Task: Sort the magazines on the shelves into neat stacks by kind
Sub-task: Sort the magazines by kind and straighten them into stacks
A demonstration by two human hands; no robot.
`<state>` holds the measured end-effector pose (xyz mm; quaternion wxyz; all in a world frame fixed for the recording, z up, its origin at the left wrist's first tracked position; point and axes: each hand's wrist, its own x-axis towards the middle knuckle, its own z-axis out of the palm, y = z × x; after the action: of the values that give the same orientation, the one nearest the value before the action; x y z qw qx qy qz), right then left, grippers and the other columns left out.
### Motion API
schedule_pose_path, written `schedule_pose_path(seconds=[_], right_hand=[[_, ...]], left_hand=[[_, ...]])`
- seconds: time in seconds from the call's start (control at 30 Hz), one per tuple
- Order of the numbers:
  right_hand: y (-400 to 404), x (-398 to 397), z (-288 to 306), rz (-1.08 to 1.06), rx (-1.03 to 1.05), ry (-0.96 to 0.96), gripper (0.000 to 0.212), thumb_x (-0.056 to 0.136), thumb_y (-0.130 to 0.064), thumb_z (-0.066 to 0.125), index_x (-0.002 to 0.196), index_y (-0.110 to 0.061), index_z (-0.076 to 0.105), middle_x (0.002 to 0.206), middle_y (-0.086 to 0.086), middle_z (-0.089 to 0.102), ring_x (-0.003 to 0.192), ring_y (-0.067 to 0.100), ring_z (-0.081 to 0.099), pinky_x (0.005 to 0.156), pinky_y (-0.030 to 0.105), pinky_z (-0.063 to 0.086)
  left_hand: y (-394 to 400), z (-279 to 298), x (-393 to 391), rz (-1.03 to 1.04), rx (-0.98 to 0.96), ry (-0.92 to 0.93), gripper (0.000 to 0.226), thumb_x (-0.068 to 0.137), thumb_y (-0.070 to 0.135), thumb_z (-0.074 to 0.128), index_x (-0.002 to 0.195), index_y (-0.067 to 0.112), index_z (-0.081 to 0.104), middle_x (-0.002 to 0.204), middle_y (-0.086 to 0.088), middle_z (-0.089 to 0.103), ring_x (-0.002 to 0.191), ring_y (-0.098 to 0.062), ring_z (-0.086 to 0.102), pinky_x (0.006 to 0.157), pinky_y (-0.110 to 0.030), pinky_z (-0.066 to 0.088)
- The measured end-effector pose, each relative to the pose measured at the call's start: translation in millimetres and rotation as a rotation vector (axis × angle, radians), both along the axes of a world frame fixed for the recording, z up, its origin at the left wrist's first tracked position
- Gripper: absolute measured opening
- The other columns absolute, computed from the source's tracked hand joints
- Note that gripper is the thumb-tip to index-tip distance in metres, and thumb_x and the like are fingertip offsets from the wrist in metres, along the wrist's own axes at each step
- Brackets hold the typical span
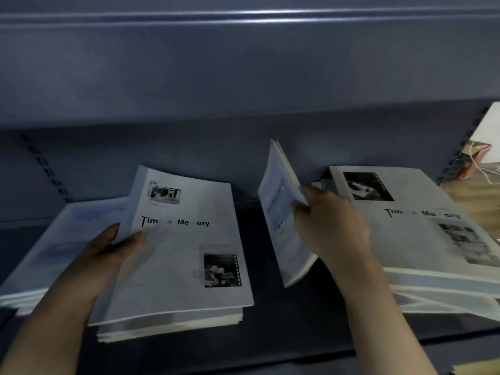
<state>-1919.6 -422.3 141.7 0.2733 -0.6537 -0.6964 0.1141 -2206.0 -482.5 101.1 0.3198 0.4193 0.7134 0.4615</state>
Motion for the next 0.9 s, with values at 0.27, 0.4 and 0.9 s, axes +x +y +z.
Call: schedule_pose_path(seconds=[0.27,0.4,0.9], right_hand=[[-6,-30,-2,0.003,-0.010,-0.026,0.014,0.096,-0.034,0.042,0.085,-0.026,0.042,0.070,-0.008,0.042,0.073,0.019,0.045,0.060,0.028,0.031],[-8,-37,-2,-0.005,-0.004,-0.040,0.018,0.096,-0.034,0.042,0.080,-0.027,0.042,0.067,-0.011,0.041,0.065,0.015,0.043,0.051,0.024,0.025],[-24,-66,36,-0.008,0.292,-0.275,0.020,0.096,-0.033,0.042,0.109,-0.025,0.056,0.078,-0.004,0.045,0.073,0.021,0.050,0.059,0.026,0.031]], left_hand=[[2,-18,-11,-0.011,-0.044,0.177,0.025,0.091,0.018,0.057,0.115,0.021,0.057,0.103,0.000,0.060,0.095,-0.017,0.052,0.085,-0.031,0.037],[7,-22,-10,-0.062,-0.102,0.355,0.025,0.092,0.024,0.055,0.114,0.012,0.059,0.098,-0.002,0.060,0.090,-0.018,0.054,0.076,-0.027,0.038],[9,0,18,-0.008,-0.333,1.166,0.028,0.090,0.038,0.056,0.103,0.013,0.058,0.099,-0.002,0.064,0.093,-0.018,0.062,0.070,-0.026,0.045]])
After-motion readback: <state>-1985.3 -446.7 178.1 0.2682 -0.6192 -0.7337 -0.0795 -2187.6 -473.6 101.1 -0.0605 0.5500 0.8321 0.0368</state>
